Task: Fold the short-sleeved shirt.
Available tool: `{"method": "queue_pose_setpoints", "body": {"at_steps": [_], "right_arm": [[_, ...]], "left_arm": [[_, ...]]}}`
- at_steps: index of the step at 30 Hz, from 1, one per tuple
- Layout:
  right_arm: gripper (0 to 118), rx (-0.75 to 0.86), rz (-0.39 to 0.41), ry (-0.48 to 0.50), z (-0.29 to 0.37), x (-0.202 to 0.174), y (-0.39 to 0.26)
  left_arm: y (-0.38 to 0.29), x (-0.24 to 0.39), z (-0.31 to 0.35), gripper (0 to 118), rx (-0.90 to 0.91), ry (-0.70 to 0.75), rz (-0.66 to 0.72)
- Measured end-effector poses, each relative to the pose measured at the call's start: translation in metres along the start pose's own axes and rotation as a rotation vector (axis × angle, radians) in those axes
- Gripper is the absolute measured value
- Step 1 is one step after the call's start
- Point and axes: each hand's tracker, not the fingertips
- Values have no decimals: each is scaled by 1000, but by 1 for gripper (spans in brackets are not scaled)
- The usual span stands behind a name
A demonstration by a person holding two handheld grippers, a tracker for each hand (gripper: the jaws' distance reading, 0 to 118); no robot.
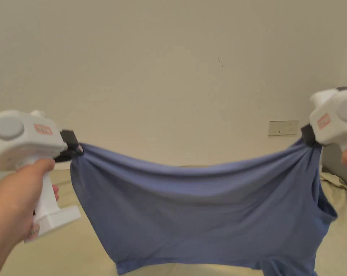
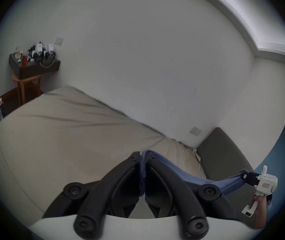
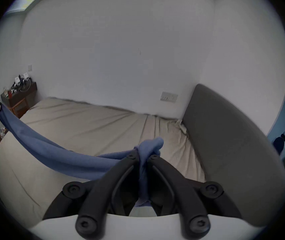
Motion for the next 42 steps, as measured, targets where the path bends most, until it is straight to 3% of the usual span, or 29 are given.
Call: {"method": "queue_pose_setpoints", "body": {"at_steps": [5,11,16,18,23,28,31,38,42], "right_arm": [[8,-112,22,52,-33,-36,-84],[8,-177,-64,114,-48,-41,-180],[8,-180,-27,151,-16,-46,-261],[8,-167,-47,203,2,-46,-290],[8,-156,-112,220,49,-43,-345],[8,-162,-218,251,93,-26,-371],[8,-171,-239,257,119,-19,-381],[8,-252,-173,266,170,-18,-412],[8,-323,-93,250,181,-24,-437]], "left_arm": [[-77,-28,-25,1,-147,3,48],[-156,-59,-22,1,-249,9,41],[-199,-99,-5,1,-299,-3,79],[-214,-108,11,1,-311,-5,71],[-243,-124,57,1,-318,-25,79],[-243,-148,93,1,-307,-36,107],[-245,-152,119,1,-299,-44,109],[-274,-147,176,1,-377,-70,35],[-296,-148,195,1,-419,-79,25]]}}
